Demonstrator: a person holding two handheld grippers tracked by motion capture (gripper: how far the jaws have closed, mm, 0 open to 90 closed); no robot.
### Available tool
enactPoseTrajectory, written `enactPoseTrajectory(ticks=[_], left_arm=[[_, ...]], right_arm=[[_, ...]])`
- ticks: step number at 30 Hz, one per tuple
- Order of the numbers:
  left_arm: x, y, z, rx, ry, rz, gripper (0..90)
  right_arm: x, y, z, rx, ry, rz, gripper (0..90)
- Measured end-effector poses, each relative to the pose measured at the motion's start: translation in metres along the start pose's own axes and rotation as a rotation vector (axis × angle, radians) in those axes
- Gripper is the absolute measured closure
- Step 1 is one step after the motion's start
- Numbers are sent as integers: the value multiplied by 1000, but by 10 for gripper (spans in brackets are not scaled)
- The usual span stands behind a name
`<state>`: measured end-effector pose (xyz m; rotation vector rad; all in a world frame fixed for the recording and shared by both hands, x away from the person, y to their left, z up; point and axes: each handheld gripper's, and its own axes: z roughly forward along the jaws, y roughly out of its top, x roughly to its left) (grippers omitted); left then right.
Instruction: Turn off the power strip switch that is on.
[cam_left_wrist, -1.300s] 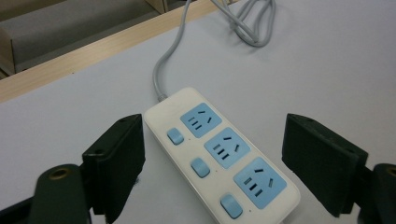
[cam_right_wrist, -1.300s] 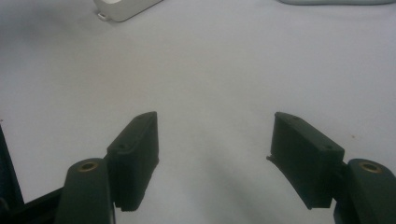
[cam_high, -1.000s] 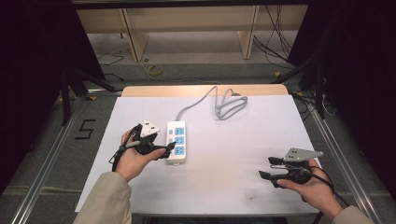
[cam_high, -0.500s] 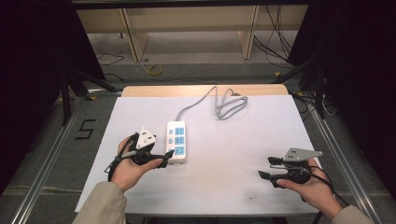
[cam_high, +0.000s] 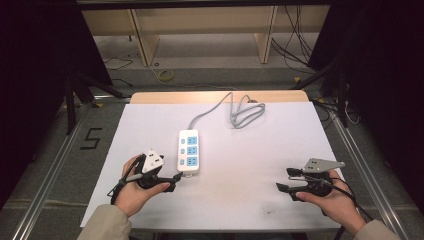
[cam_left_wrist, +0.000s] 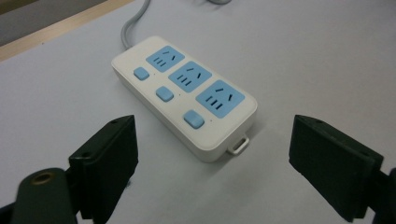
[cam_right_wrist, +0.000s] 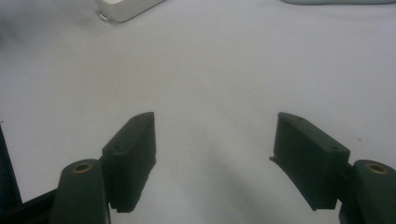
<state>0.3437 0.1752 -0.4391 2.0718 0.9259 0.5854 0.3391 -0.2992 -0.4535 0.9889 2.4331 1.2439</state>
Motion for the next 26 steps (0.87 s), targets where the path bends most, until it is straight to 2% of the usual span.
enactPoseTrajectory(ticks=[9, 13, 18, 22, 24, 26], left_arm=[[-3, -13, -4, 23, 28, 15, 153], [-4, -17, -3, 45, 29, 29, 154], [-5, -17, -2, 51, 25, 30, 155], [-8, -16, 0, 62, 18, 49, 157], [-15, -12, 6, 59, -7, 43, 160], [-30, -3, 14, 53, -51, 54, 160]], right_arm=[[0, 0, 0, -2, 0, -5, 300], [0, 0, -1, 0, 1, -7, 299], [-1, 0, -1, -1, 0, -8, 298], [0, 0, -1, -2, -1, -7, 298], [-1, 0, -2, -5, -4, -5, 298], [-2, 0, -3, -11, -9, 3, 297]])
